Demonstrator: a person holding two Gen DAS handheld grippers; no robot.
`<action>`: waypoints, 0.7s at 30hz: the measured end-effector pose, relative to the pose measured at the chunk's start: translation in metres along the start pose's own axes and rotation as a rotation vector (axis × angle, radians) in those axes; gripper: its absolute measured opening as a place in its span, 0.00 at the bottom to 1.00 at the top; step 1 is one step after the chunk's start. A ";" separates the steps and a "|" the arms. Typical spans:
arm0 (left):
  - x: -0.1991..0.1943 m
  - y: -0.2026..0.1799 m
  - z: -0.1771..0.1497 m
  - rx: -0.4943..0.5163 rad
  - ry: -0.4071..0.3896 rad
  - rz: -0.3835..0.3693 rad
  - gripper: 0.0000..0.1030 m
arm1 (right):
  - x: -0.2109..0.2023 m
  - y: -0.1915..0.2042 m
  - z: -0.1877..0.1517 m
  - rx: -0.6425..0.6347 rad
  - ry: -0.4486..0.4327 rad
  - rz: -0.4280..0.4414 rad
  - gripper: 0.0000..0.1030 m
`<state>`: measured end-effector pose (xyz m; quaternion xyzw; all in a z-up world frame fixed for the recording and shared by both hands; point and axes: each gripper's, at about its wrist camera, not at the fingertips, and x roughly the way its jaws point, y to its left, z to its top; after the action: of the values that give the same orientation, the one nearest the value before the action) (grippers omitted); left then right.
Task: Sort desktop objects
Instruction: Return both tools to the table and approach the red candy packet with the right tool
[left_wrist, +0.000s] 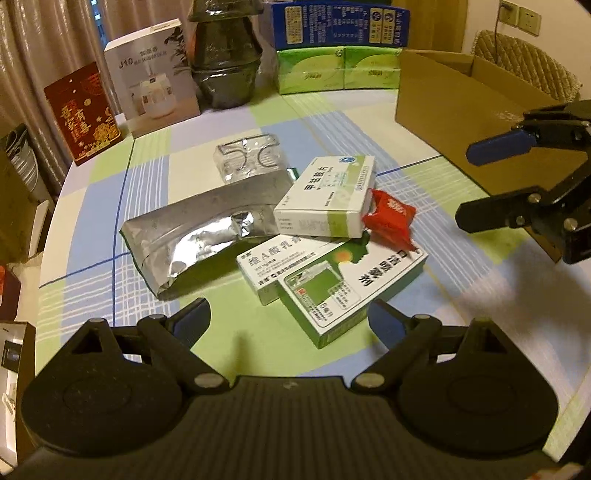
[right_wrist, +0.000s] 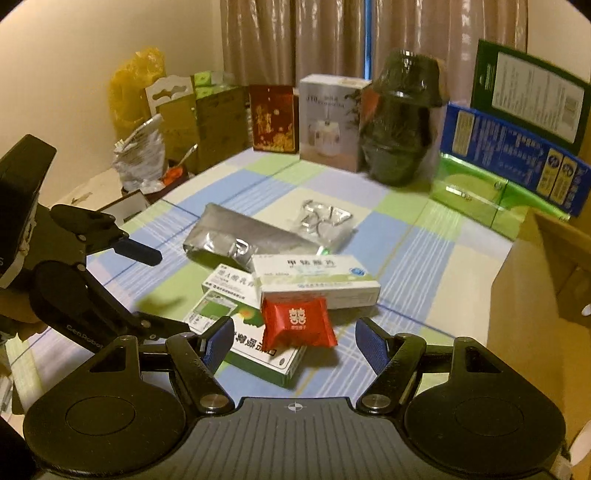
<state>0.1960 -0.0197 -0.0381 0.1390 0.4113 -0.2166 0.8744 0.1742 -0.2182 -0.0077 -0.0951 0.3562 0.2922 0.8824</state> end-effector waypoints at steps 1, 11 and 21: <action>0.003 0.001 0.000 -0.004 0.005 0.000 0.87 | 0.003 -0.002 0.001 0.004 0.007 0.000 0.68; 0.015 -0.003 0.002 0.023 0.023 -0.002 0.87 | 0.033 -0.013 0.001 0.044 0.066 0.038 0.68; 0.022 0.002 0.001 0.024 0.028 -0.012 0.88 | 0.053 -0.022 0.000 0.043 0.074 0.071 0.68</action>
<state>0.2103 -0.0242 -0.0549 0.1498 0.4216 -0.2250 0.8656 0.2175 -0.2123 -0.0453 -0.0741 0.3979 0.3121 0.8595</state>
